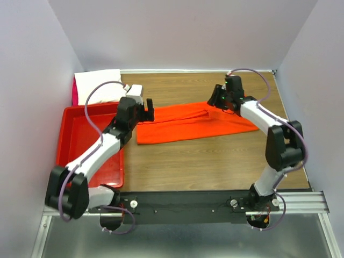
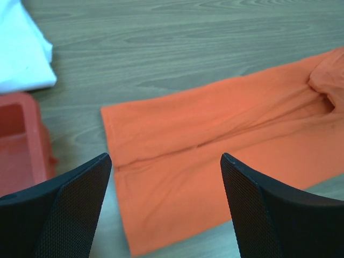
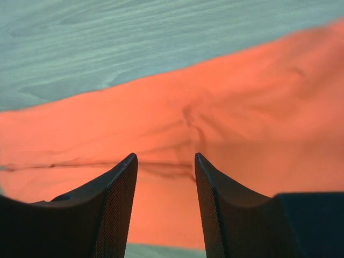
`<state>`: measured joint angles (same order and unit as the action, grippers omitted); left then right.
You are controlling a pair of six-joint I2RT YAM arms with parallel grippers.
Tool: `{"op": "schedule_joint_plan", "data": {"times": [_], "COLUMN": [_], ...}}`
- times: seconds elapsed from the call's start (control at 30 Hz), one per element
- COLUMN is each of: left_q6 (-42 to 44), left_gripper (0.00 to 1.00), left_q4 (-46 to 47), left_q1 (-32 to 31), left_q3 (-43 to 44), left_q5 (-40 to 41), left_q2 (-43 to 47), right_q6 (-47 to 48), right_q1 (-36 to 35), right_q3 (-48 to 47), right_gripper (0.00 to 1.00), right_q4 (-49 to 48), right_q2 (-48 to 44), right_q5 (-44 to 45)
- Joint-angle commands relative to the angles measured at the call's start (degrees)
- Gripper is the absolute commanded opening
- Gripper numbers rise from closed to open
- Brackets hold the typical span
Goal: Fold and stack the t-shirts
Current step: Fold the tshirt
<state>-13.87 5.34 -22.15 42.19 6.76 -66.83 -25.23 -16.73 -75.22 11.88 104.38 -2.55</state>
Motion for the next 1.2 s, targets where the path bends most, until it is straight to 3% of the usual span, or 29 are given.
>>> {"op": "schedule_joint_plan", "data": {"times": [0.0, 0.1, 0.23, 0.33, 0.43, 0.6, 0.8, 0.93, 1.17], "left_q6": [0.95, 1.30, 0.86, 0.51, 0.25, -0.98, -6.25, -9.41, -18.90], "left_gripper": [0.89, 0.86, 0.69, 0.62, 0.61, 0.61, 0.55, 0.56, 0.59], "left_q4": [-5.23, -13.41, -22.12, -25.38, -26.87, -26.36, -21.00, -20.46, -18.01], "left_q1": [-0.08, -0.08, -0.08, -0.08, -0.09, -0.08, -0.96, -5.17, -18.61], "left_q3": [9.20, 19.65, 34.14, 38.47, 38.49, 32.18, 14.69, 0.83, -12.03], "left_q5": [-3.16, -4.13, -5.27, -6.41, -6.41, -10.53, -19.58, -21.70, -30.93], "left_q2": [-12.30, -24.98, -39.32, -45.14, -47.07, -45.94, -36.13, -24.51, -10.96], "right_q6": [-7.61, -12.20, -13.00, -13.70, -14.84, -15.28, -13.26, -12.82, -12.21], "right_q1": [6.17, 12.23, 16.47, 20.76, 22.35, 23.85, 23.85, 23.68, 19.91], "right_q3": [8.66, 17.46, 23.45, 25.91, 26.88, 25.92, 19.24, 12.31, -2.37], "right_gripper": [0.54, 0.54, 0.54, 0.51, 0.50, 0.50, 0.50, 0.50, 0.50], "right_q4": [-0.45, -4.75, -8.80, -11.35, -14.42, -17.06, -17.59, -17.50, -16.45], "right_q2": [-7.06, -9.89, -12.44, -11.66, -9.47, -3.59, 5.30, 13.10, 25.24], "right_q5": [-1.13, -8.16, -12.65, -15.81, -16.35, -17.49, -22.15, -26.52, -34.01]}}
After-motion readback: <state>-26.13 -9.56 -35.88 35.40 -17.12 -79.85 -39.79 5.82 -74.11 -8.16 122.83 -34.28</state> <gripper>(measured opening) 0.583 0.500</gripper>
